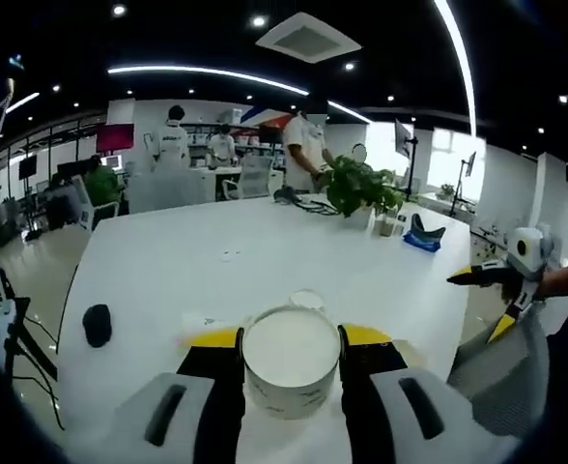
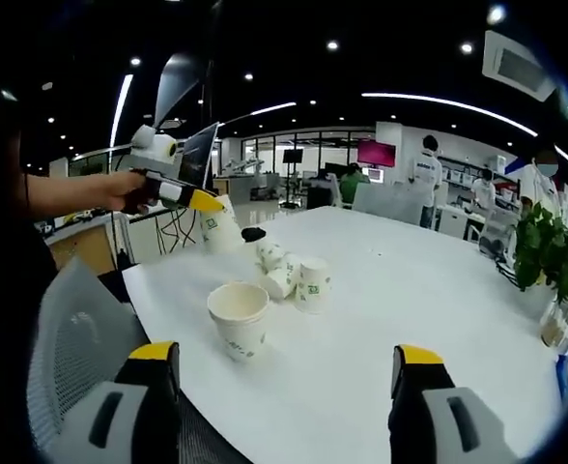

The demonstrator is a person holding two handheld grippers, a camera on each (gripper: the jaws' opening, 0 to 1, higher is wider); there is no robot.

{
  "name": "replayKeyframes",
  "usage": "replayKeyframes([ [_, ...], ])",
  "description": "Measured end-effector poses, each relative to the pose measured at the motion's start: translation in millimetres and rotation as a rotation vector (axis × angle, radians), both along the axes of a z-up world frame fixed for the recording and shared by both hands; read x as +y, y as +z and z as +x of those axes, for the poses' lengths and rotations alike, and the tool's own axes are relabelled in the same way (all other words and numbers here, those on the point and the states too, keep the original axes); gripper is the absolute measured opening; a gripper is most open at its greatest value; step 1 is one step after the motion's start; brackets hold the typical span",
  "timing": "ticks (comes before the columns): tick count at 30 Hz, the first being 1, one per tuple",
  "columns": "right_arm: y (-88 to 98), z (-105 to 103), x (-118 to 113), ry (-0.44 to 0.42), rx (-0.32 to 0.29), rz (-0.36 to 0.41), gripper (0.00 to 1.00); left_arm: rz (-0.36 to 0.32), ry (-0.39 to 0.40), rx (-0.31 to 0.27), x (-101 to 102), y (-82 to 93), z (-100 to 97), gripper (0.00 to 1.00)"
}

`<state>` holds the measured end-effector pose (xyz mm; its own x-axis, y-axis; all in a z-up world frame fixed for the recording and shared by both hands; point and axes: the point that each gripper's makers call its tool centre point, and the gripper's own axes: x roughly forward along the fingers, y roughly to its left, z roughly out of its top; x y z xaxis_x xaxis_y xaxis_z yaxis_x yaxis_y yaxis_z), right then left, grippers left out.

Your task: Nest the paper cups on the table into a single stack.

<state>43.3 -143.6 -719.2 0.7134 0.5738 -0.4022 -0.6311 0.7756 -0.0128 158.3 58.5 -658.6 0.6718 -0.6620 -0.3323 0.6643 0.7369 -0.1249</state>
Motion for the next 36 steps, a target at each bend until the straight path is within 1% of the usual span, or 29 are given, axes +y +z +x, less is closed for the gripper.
replayKeyframes([
  [2,2.8,0.1,3.3,0.008,-0.003,0.006,0.91,-0.001,-0.024,-0.001,-8.6,5.5,-8.3,0.36],
  [4,7.1,-0.1,7.6,0.021,-0.002,0.024,0.91,-0.01,-0.047,-0.007,-14.5,10.3,-13.5,0.36],
  [6,12.4,-0.4,12.5,0.032,-0.004,0.046,0.9,-0.018,-0.061,-0.011,-25.3,17.7,-20.4,0.36],
  [8,16.5,-0.7,17.6,0.044,-0.001,0.068,0.89,-0.039,-0.072,-0.009,-30.7,20.9,-22.7,0.36],
  [10,18.2,-0.3,19.9,0.05,0.003,0.082,0.88,-0.059,-0.082,-0.008,-34.1,22.6,-24.3,0.36],
  [12,19.8,0.3,22.8,0.059,0.004,0.094,0.87,-0.073,-0.094,-0.006,-43.3,25.3,-30.3,0.36],
  [16,22.9,0.2,30.3,0.08,0.013,0.119,0.84,-0.085,-0.122,-0.004,-56.2,26.1,-38.0,0.36],
  [19,24.6,-0.4,38.4,0.102,0.022,0.138,0.83,-0.118,-0.143,0.005,-65.4,27.4,-43.9,0.36],
  [21,24.5,-0.8,41.6,0.112,0.027,0.148,0.82,-0.118,-0.15,0.008,-68.8,26.4,-45.5,0.36],
  [25,23.5,-2.9,50.0,0.132,0.052,0.181,0.77,-0.141,-0.171,0.018,-77.3,27.7,-50.0,0.36],
  [28,24.2,-4.9,56.2,0.147,0.063,0.21,0.72,-0.14,-0.186,0.014,-83.3,28.6,-53.3,0.36],
  [33,25.5,-6.1,63.5,0.164,0.094,0.276,0.66,-0.151,-0.244,0.008,-94.3,31.1,-63.2,0.36],
  [36,25.1,-7.0,65.9,0.171,0.101,0.282,0.59,-0.161,-0.266,0.011,-99.0,32.1,-67.5,0.36],
])
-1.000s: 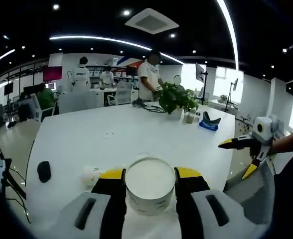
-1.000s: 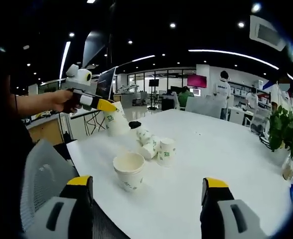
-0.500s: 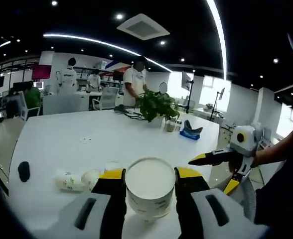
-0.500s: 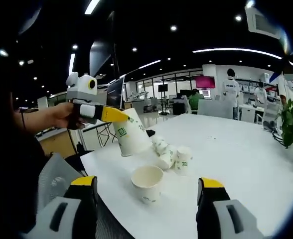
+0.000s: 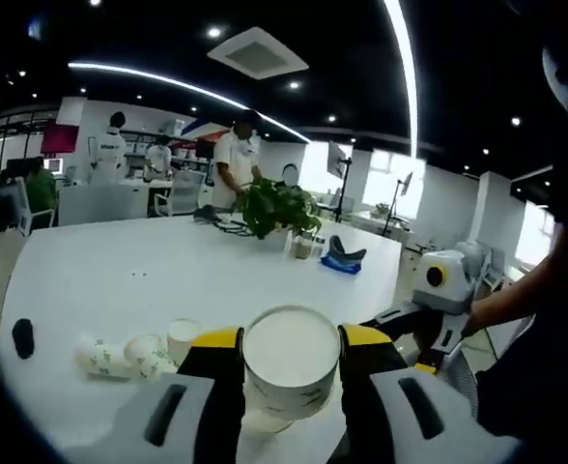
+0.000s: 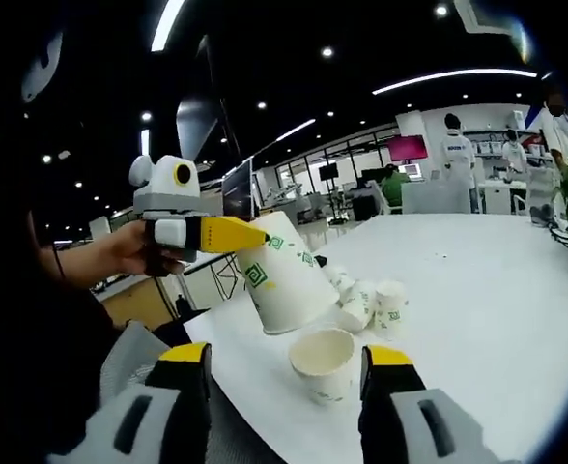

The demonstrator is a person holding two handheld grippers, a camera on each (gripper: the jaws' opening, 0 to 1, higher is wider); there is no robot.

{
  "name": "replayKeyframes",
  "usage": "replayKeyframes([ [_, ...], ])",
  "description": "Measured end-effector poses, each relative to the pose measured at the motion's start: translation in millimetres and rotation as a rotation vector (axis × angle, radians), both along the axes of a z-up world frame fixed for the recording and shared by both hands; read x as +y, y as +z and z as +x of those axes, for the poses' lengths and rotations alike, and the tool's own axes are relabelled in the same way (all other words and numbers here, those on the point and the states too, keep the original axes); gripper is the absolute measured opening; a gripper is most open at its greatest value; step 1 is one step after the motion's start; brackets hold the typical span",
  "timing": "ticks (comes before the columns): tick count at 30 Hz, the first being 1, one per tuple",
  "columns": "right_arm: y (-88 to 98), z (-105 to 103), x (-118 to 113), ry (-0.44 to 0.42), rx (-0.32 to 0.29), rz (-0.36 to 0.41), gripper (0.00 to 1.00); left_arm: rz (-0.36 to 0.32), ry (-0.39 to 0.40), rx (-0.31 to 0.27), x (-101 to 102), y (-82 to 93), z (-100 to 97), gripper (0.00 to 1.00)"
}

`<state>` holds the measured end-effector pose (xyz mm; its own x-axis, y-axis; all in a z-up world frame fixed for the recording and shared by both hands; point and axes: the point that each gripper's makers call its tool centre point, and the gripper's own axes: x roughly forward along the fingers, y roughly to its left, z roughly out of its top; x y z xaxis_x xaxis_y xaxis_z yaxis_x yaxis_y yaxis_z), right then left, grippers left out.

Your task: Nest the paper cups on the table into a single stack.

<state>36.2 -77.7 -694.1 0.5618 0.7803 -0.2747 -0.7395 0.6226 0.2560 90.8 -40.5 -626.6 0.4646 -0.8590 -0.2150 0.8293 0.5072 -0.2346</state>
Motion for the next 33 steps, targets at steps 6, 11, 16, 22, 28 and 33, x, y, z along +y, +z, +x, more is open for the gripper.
replayKeyframes([
  [6,3.2,-4.7,11.6,0.038,0.037,0.061,0.55,-0.028,-0.046,0.005,-10.6,3.7,-10.5,0.36],
  [11,6.9,-8.6,17.7,0.056,0.044,0.091,0.53,-0.005,-0.076,-0.007,-15.1,-2.3,-18.1,0.36],
  [16,7.6,-10.2,16.9,0.05,0.052,0.11,0.53,0.002,-0.093,0.003,-12.9,-7.3,-22.2,0.36],
  [22,13.6,-15.4,18.4,0.077,0.092,0.175,0.49,0.027,-0.167,0.018,-4.8,-11.2,-30.4,0.36],
  [28,20.2,-22.6,22.0,0.122,0.118,0.225,0.41,0.038,-0.221,0.014,6.9,-13.1,-37.8,0.36],
  [33,27.1,-21.0,22.2,0.115,0.131,0.279,0.38,0.11,-0.255,0.007,14.6,-27.2,-44.7,0.36],
])
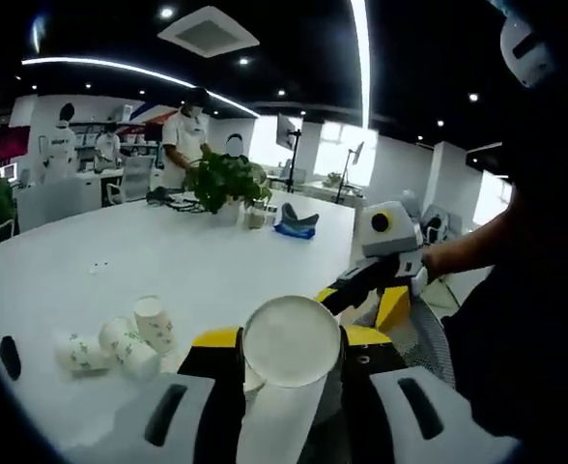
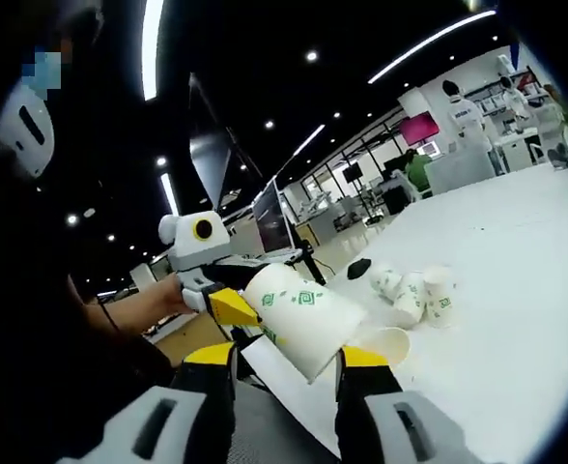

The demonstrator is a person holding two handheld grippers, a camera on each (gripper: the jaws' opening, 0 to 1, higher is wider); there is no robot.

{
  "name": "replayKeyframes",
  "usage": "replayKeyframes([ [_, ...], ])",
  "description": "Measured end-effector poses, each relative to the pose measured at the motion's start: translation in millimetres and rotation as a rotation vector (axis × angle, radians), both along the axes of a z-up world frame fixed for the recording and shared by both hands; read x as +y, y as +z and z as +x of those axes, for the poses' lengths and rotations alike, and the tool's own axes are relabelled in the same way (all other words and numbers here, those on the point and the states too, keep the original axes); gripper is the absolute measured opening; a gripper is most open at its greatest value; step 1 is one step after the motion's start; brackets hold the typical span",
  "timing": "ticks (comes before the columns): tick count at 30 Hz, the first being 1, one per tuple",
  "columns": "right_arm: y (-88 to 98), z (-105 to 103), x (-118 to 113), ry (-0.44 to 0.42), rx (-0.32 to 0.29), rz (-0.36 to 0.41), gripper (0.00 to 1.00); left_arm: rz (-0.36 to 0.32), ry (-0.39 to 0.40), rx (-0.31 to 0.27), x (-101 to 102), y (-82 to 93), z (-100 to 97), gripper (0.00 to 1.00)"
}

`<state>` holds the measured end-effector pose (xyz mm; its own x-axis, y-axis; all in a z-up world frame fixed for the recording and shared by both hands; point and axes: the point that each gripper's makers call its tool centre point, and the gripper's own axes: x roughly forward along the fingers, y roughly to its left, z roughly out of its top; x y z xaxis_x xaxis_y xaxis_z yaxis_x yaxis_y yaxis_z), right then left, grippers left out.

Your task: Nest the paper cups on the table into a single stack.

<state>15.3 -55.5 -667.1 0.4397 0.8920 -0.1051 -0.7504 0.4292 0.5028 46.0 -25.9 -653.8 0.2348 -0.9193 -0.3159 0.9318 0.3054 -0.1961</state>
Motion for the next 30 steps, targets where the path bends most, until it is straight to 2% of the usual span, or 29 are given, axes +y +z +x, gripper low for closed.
replayKeyframes([
  [5,7.9,1.4,-3.7,-0.011,0.016,0.051,0.3,0.013,-0.019,0.018,3.5,-7.2,-4.7,0.36],
  [7,18.2,0.7,-4.3,-0.011,0.042,0.128,0.28,0.017,-0.035,0.02,3.0,-9.2,-8.8,0.36],
  [8,22.2,1.4,-5.4,-0.006,0.025,0.146,0.27,0.017,-0.04,0.02,2.7,-9.8,-10.0,0.36],
  [12,31.6,1.8,-9.9,-0.014,0.05,0.21,0.18,0.015,-0.071,0.023,-1.2,-12.1,-18.0,0.36],
  [15,40.1,1.9,-11.9,-0.003,0.082,0.278,0.15,0.024,-0.096,0.018,-4.8,-17.1,-23.7,0.35],
  [24,36.6,-3.5,-9.9,0.033,0.088,0.25,0.01,0.068,-0.136,0.001,-6.1,-28.1,-31.9,0.35],
  [30,37.0,-4.7,-9.0,0.044,0.089,0.247,0.0,0.083,-0.139,-0.006,-6.8,-33.0,-32.9,0.35],
])
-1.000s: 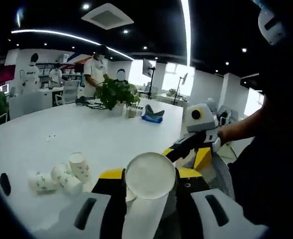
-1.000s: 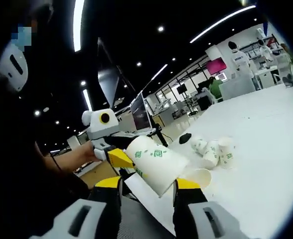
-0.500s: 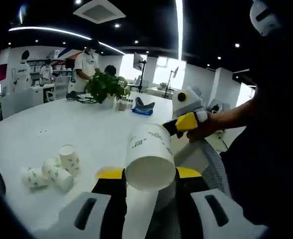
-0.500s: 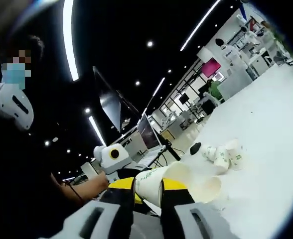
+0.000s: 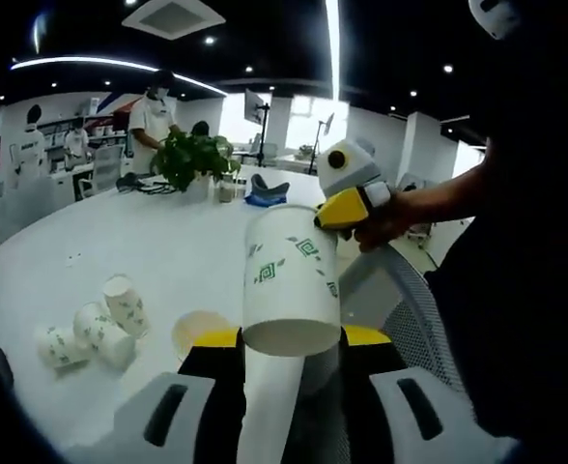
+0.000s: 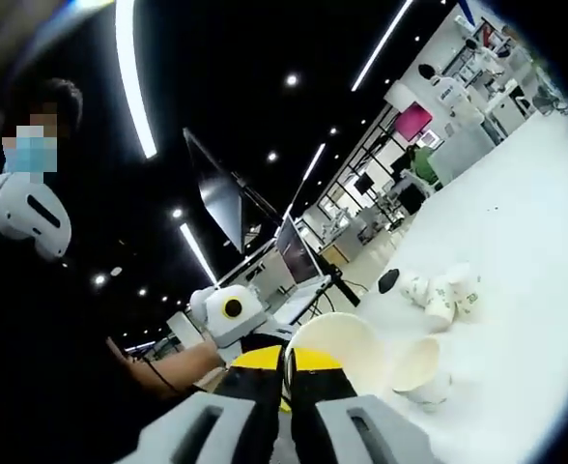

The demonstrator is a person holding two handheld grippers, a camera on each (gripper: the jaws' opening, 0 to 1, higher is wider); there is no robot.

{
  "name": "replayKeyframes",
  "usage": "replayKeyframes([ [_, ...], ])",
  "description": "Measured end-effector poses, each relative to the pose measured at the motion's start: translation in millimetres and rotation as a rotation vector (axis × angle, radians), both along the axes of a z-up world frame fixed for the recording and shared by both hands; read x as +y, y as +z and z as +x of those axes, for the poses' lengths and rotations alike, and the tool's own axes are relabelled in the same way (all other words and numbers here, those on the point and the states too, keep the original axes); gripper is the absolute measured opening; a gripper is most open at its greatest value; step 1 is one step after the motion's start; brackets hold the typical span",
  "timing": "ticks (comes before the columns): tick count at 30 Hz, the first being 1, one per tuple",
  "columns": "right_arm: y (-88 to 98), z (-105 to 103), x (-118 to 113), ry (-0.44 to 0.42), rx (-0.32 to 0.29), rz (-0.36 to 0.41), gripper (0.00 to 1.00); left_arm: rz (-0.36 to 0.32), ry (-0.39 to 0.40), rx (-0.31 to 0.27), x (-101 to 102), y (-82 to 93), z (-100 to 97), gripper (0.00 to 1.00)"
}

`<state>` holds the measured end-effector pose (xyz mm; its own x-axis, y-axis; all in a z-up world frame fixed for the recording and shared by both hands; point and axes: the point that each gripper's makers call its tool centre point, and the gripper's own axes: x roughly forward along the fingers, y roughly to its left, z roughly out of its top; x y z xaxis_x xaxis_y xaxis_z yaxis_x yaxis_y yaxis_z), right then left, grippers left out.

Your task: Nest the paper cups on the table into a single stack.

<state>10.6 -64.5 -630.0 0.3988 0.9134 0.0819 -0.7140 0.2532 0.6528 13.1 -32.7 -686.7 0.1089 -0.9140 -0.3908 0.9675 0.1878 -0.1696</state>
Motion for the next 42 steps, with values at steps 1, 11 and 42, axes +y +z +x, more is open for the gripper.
replayKeyframes([
  [1,0.2,-0.7,0.4,0.004,0.004,-0.002,0.0,0.003,0.0,-0.001,-0.8,-1.1,0.0,0.36],
  [11,1.6,0.0,-3.1,0.008,-0.022,-0.031,0.0,-0.005,0.037,0.004,-1.2,-5.2,7.6,0.46],
  [42,-45.9,52.5,0.9,-0.013,-0.264,-0.576,0.0,-0.05,0.299,-0.027,38.0,-8.0,33.8,0.99],
])
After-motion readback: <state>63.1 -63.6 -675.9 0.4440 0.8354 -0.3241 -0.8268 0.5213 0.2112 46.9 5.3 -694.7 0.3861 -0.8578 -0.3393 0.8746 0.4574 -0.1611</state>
